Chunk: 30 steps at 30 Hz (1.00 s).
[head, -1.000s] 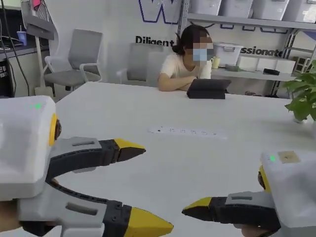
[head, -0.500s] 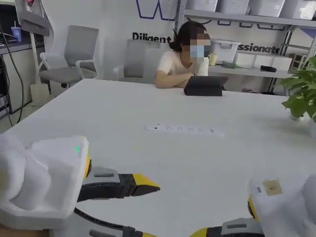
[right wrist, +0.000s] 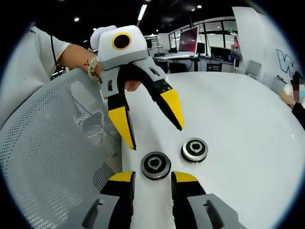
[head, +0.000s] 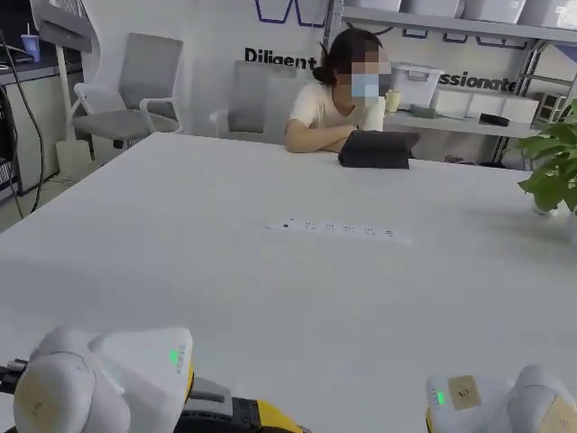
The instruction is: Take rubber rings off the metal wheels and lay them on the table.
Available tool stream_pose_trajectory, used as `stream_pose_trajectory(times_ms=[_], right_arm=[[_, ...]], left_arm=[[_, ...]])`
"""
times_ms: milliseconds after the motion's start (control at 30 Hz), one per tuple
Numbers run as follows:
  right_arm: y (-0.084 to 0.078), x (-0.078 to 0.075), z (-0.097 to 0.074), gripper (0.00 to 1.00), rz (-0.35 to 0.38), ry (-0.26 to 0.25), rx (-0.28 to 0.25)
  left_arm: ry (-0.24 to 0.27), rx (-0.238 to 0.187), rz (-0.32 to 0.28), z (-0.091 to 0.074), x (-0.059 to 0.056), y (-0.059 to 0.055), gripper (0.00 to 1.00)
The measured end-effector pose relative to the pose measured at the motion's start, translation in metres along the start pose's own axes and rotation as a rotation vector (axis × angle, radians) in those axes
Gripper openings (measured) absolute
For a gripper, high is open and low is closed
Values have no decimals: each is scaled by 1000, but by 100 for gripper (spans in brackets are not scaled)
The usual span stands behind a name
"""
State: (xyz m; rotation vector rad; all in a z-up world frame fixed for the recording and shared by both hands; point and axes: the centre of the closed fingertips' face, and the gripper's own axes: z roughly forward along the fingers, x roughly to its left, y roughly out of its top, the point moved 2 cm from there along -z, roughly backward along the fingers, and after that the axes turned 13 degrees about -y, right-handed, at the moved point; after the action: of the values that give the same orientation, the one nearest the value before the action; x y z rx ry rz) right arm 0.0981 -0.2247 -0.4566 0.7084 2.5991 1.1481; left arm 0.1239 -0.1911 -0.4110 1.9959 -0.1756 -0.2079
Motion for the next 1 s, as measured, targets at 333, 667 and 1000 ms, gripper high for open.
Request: stream_pose_trajectory(times_ms=[333, 667, 1000], right_arm=[[-2, 0, 6, 24, -4, -18, 16], [-4, -1, 9, 22, -25, -40, 23], [-3, -1, 11, 23, -57, -49, 22]], left_arm=[[-9, 60, -36, 11, 0, -24, 24], [-35, 88, -18, 19, -6, -30, 16], [-38, 101, 26, 21, -9, -35, 8]])
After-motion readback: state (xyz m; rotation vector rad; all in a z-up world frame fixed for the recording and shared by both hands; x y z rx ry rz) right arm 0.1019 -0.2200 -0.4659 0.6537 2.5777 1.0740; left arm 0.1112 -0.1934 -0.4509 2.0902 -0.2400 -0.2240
